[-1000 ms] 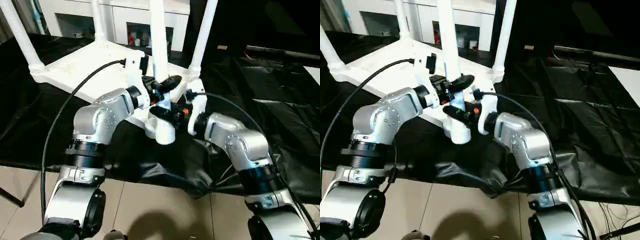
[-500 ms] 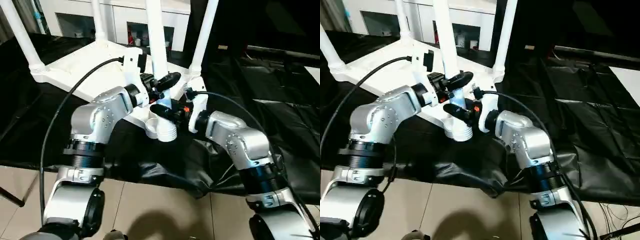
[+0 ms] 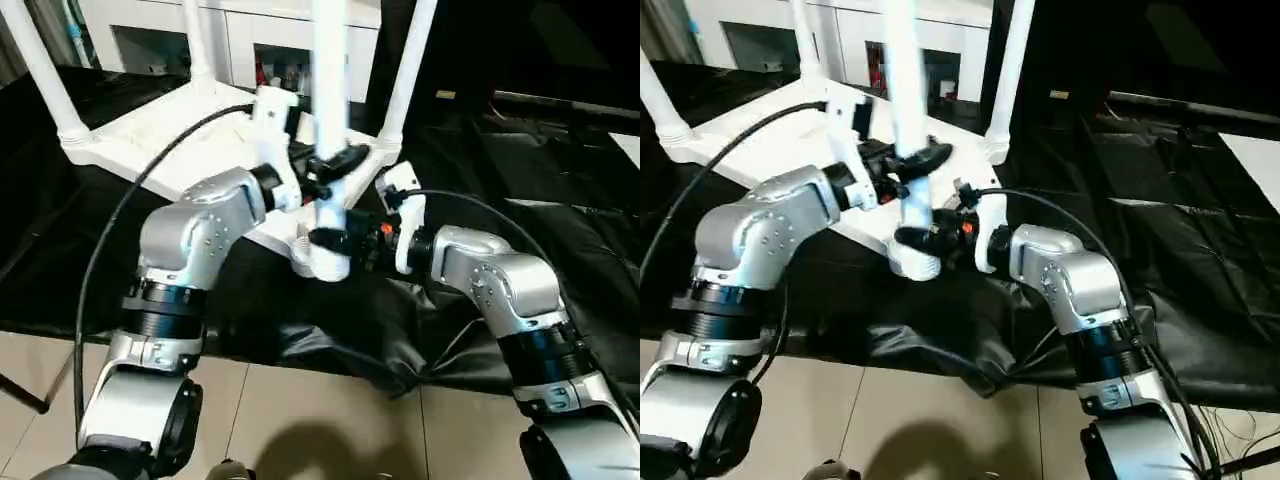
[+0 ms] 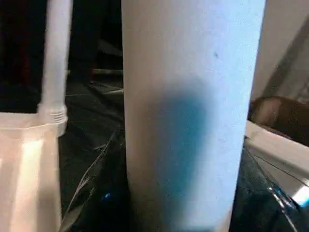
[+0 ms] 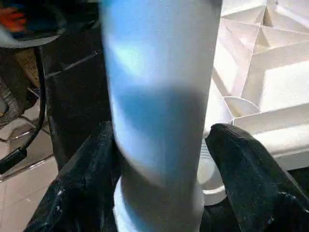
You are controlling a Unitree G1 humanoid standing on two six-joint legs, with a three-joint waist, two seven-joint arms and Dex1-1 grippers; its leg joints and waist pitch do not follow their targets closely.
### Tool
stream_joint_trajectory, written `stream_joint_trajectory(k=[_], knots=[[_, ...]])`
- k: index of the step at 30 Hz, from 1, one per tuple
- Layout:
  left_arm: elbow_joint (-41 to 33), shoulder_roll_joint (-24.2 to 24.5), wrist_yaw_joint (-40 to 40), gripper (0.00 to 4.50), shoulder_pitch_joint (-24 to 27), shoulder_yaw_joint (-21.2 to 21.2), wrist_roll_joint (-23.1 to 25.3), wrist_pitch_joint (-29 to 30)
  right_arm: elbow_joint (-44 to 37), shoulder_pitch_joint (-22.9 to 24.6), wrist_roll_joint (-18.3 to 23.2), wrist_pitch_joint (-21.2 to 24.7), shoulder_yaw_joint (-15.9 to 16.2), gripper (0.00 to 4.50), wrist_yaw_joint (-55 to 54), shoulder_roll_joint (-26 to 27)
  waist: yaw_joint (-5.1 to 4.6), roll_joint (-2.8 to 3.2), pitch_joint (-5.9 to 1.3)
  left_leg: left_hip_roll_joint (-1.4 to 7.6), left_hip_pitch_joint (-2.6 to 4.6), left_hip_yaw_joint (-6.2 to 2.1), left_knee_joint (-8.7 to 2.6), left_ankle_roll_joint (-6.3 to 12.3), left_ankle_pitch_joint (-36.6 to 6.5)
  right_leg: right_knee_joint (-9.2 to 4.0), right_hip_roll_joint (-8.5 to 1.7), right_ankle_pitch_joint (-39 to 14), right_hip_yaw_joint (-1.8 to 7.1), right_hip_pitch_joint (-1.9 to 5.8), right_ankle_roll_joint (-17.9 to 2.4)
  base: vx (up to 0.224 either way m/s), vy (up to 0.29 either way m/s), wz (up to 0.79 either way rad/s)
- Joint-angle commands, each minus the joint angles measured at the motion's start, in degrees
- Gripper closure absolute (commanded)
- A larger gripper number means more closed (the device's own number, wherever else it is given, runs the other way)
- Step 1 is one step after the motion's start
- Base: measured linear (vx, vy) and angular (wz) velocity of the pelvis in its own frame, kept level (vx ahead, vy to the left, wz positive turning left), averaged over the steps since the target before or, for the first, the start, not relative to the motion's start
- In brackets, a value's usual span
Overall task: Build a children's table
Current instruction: Pick table leg
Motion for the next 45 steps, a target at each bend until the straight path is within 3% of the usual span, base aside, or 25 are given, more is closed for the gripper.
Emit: stream_joint_trajectory(k=[1, 26, 38, 45], knots=[[-1.98, -0.07, -0.97, 2.62, 0.2, -1.36, 0.42, -0.15, 0.56, -1.25, 0.17, 0.25, 0.03, 1.38, -0.03, -0.08, 0.02, -0.28, -4.71, 0.34, 0.6, 0.28, -3.34, -0.31, -5.34, -4.02, -3.96, -5.51, 2.81, 3.57, -10.1, 0.0, 0.0, 0.0], [-3.29, 0.74, -3.03, 2.62, 0.97, -3.26, 1.6, -0.63, 1.36, -1.23, 0.23, 1.8, 0.73, 1.38, 2.46, 0.18, -0.03, -0.29, -4.76, 0.29, 0.53, 0.25, -3.33, -0.44, -4.84, -3.91, -3.86, -4.79, 2.79, 3.59, -9.9, 0.0, 0.0, 0.0], [-2.97, 0.57, -2.75, 2.62, 0.66, -2.71, 1.01, -0.4, 1.99, -1.29, 0.77, 2.1, -0.04, 2.48, 2.49, 0.74, 0.01, -0.16, -4.75, 0.33, 0.62, 0.22, -3.38, -0.57, -5.09, -3.91, -3.85, -4.68, 2.79, 3.57, -10.0, 0.0, 0.0, 0.0], [-3.03, 0.0, -2.51, 2.62, 0.36, -2.3, 0.46, 0.06, 2.29, -1.08, 1.3, 2.07, -0.21, 2.61, 3.14, 1.08, 0.0, -0.17, -4.77, 0.31, 0.58, 0.22, -3.37, -0.52, -5.03, -3.9, -3.85, -4.46, 2.77, 3.6, -10.12, 0.0, 0.0, 0.0]])
